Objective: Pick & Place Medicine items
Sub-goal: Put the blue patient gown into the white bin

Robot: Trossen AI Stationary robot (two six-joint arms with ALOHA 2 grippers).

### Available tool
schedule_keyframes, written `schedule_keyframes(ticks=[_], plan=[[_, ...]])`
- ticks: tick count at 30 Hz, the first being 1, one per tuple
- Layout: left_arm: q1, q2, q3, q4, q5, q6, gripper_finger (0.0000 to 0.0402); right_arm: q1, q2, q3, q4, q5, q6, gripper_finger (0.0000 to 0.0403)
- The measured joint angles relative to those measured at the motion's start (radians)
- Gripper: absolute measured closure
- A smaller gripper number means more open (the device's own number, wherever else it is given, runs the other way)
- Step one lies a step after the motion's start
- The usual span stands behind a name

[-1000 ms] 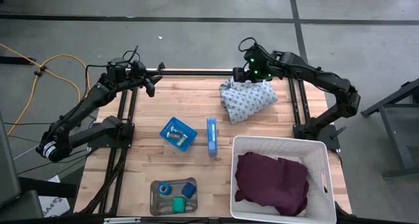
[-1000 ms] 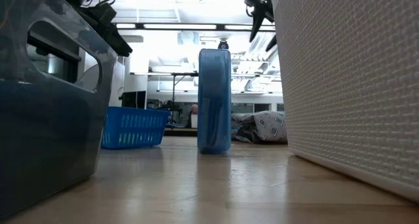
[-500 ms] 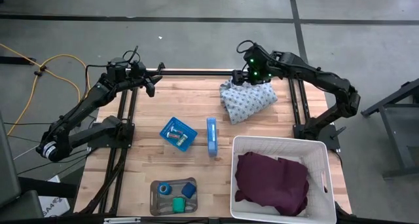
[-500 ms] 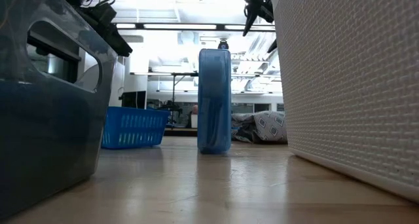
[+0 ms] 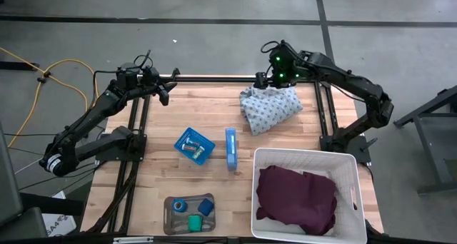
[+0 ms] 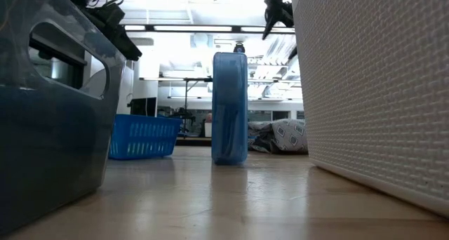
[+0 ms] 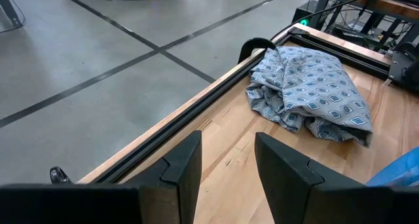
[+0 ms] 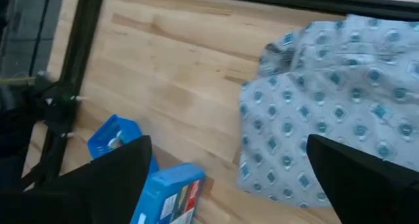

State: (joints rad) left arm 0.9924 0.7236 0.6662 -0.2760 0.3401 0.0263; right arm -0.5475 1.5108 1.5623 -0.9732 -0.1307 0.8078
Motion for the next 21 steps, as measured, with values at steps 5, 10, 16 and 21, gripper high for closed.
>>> schedule_keyframes(ticks=[5,10,16,21], plan=[[0.0,0.0,0.0,0.0,0.0,0.0,0.0266,-0.068,0.0,0.0,-0.007,-0.085,-0.078,0.0005],[0.0,0.0,0.0,0.0,0.0,0.0,0.0266,-0.146,-0.011,0.0,-0.042,-0.114,-0.08,0.0003],[0.0,0.0,0.0,0.0,0.0,0.0,0.0266,-0.241,-0.011,-0.002,-0.072,-0.184,-0.152,0.0003],[0.0,0.0,0.0,0.0,0.0,0.0,0.0266,-0.316,-0.013,-0.046,-0.07,-0.262,-0.184,0.0003]])
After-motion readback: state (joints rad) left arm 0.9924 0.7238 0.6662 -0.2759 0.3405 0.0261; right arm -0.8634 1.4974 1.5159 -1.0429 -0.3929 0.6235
